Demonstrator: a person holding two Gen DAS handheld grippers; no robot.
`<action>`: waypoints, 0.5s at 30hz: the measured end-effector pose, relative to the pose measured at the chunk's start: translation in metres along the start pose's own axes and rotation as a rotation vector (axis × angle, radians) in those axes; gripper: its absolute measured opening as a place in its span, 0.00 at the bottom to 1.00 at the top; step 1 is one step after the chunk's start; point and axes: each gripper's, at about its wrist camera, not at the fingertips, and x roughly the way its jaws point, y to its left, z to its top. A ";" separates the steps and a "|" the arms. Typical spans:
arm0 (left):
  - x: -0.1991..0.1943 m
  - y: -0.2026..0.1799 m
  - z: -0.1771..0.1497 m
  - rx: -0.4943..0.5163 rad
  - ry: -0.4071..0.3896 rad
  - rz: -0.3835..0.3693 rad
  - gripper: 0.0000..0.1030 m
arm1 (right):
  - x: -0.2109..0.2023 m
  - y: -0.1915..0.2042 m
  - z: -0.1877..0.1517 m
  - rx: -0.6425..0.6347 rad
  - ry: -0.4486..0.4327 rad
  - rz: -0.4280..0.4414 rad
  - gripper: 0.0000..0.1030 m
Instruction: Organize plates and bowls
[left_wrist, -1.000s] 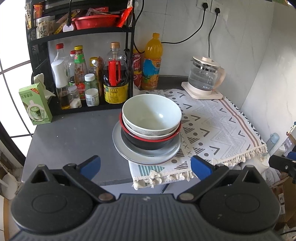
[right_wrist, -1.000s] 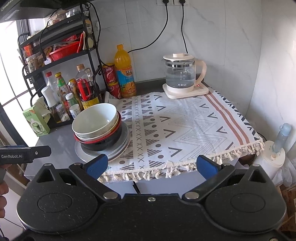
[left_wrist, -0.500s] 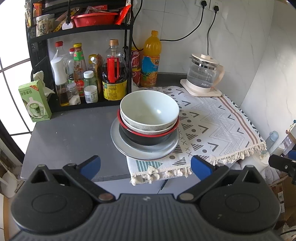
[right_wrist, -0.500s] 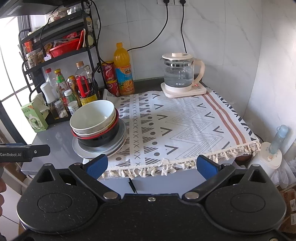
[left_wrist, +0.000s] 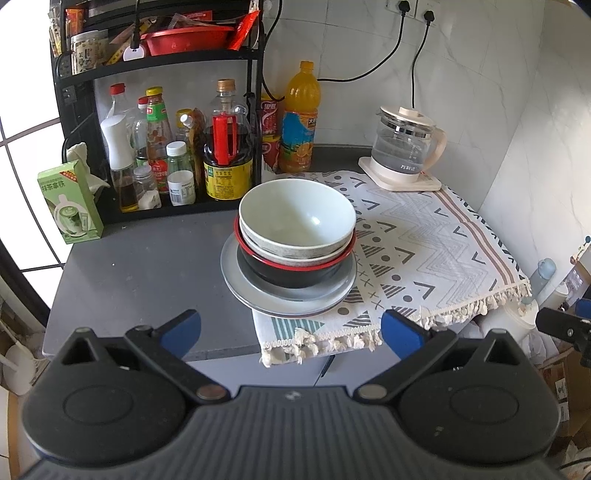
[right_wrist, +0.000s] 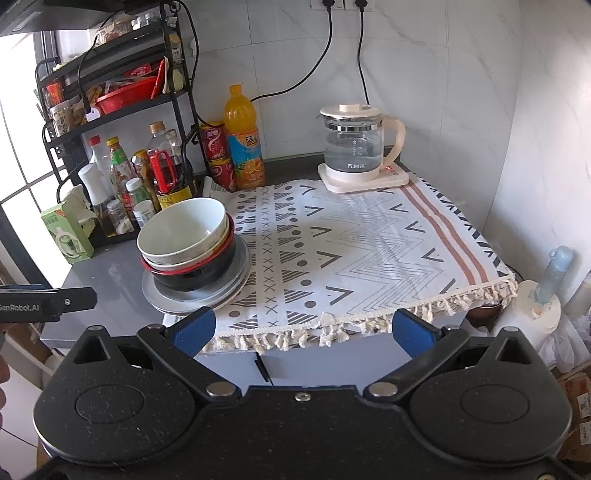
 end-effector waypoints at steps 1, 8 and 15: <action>0.000 0.000 -0.001 0.002 0.001 -0.001 1.00 | 0.000 0.000 0.000 0.000 0.001 0.000 1.00; 0.002 0.002 -0.001 -0.001 0.008 0.000 1.00 | 0.000 0.001 -0.002 0.003 0.010 0.000 1.00; 0.003 -0.001 -0.001 0.013 0.002 -0.006 1.00 | 0.002 0.002 -0.001 -0.004 0.009 -0.006 1.00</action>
